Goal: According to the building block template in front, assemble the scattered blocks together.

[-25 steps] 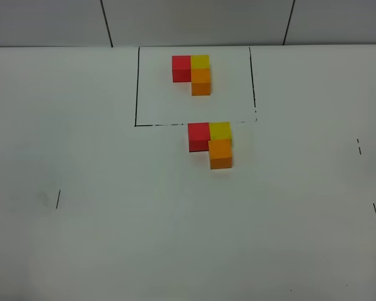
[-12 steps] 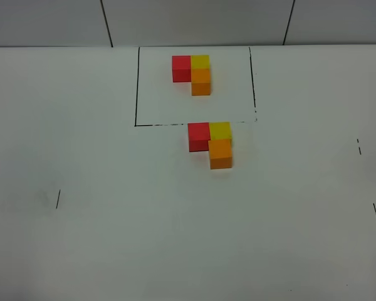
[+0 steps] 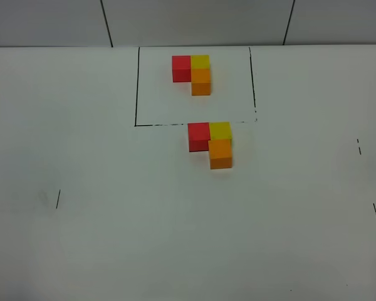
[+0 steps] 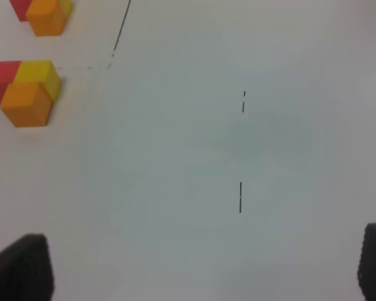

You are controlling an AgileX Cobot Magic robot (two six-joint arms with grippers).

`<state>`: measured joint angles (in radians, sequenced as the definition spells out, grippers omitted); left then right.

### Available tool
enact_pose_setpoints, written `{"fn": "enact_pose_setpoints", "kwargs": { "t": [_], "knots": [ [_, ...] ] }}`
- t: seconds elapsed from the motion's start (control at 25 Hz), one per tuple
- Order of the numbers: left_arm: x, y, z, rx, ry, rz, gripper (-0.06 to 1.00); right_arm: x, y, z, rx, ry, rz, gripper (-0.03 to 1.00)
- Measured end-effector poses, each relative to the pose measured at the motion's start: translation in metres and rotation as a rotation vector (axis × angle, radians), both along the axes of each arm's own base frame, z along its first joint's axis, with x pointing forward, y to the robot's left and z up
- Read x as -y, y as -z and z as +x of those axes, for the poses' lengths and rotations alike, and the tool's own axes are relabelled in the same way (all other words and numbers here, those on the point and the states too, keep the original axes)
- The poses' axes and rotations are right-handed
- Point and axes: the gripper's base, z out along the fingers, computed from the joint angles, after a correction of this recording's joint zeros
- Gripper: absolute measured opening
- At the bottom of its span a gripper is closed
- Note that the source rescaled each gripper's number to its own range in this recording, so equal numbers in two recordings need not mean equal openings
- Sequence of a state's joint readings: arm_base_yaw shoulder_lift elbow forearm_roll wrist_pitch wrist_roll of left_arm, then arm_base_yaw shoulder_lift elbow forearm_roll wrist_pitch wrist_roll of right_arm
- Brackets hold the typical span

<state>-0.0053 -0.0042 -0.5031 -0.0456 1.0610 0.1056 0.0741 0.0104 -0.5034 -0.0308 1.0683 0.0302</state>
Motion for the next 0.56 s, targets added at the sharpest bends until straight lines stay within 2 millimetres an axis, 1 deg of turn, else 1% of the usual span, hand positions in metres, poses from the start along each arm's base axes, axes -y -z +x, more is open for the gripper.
{"fn": "enact_pose_setpoints", "kwargs": {
  "t": [0.24, 0.56],
  "knots": [
    [0.0, 0.0, 0.0, 0.0, 0.0, 0.0, 0.74, 0.0, 0.0, 0.0, 0.0, 0.0, 0.0, 0.95],
    [0.0, 0.0, 0.0, 0.0, 0.0, 0.0, 0.74, 0.0, 0.0, 0.0, 0.0, 0.0, 0.0, 0.95]
  ]
}}
